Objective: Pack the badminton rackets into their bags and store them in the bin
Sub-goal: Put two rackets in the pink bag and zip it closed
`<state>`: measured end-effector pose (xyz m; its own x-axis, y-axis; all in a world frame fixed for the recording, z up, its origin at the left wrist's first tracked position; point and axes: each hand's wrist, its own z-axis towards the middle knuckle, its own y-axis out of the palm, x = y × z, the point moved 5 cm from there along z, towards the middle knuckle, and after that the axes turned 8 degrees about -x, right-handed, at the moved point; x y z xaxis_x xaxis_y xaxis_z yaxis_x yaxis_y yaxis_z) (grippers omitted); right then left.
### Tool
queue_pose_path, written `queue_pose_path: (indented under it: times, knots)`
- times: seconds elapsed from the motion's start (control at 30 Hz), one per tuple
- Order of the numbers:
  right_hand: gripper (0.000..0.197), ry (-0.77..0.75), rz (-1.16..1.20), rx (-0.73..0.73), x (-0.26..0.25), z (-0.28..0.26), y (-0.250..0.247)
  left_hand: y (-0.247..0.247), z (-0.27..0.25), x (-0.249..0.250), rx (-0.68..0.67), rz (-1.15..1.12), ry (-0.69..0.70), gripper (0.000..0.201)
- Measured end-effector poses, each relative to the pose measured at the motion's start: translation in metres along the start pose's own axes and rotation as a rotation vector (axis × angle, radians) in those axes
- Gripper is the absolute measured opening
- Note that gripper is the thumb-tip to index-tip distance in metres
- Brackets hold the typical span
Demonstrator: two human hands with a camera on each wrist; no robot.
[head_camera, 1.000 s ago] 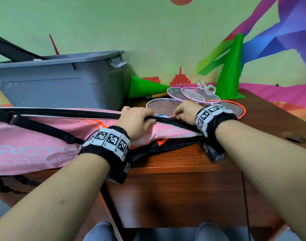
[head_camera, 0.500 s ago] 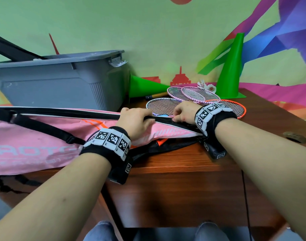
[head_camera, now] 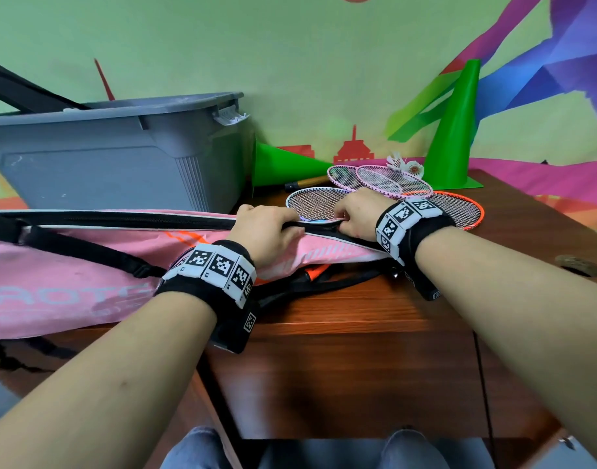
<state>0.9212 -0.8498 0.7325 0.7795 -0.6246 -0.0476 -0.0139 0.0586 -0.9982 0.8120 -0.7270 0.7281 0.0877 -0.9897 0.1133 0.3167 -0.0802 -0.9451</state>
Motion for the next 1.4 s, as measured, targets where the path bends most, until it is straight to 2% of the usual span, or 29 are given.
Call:
queue_pose_path:
  times: [0.27, 0.47, 0.77, 1.0, 1.1, 1.17, 1.27, 1.4]
  knots:
    - [0.016, 0.053, -0.070, 0.011, 0.006, 0.001, -0.001, -0.004, 0.000, 0.006, 0.004, -0.002, 0.013, 0.022]
    - [0.010, 0.073, 0.023, -0.070, 0.010, 0.007, -0.001, -0.009, 0.001, -0.001, 0.004, 0.021, 0.021, 0.021]
    - [0.014, 0.090, 0.262, -0.141, 0.025, 0.009, 0.007, -0.004, -0.001, -0.013, -0.002, 0.020, 0.013, 0.019]
    - [0.014, 0.161, 0.325, -0.050, 0.044, 0.005, 0.011, 0.001, 0.000, -0.020, 0.000, 0.017, -0.021, 0.020]
    - [0.006, 0.155, 0.388, -0.046, 0.041, 0.005, 0.014, 0.001, -0.001, -0.019, 0.034, 0.050, -0.045, 0.018]
    - [0.010, 0.144, 0.403, -0.049, 0.038, 0.007, 0.016, 0.002, -0.002, -0.016, 0.054, 0.083, -0.055, 0.024]
    - [0.017, 0.136, 0.427, -0.094, 0.036, 0.009, 0.020, 0.007, -0.001, -0.002, 0.015, 0.080, -0.003, 0.045]
    - [0.012, 0.160, 0.462, -0.077, 0.040, 0.005, 0.021, 0.015, 0.005, 0.018, -0.053, 0.033, 0.035, 0.048]
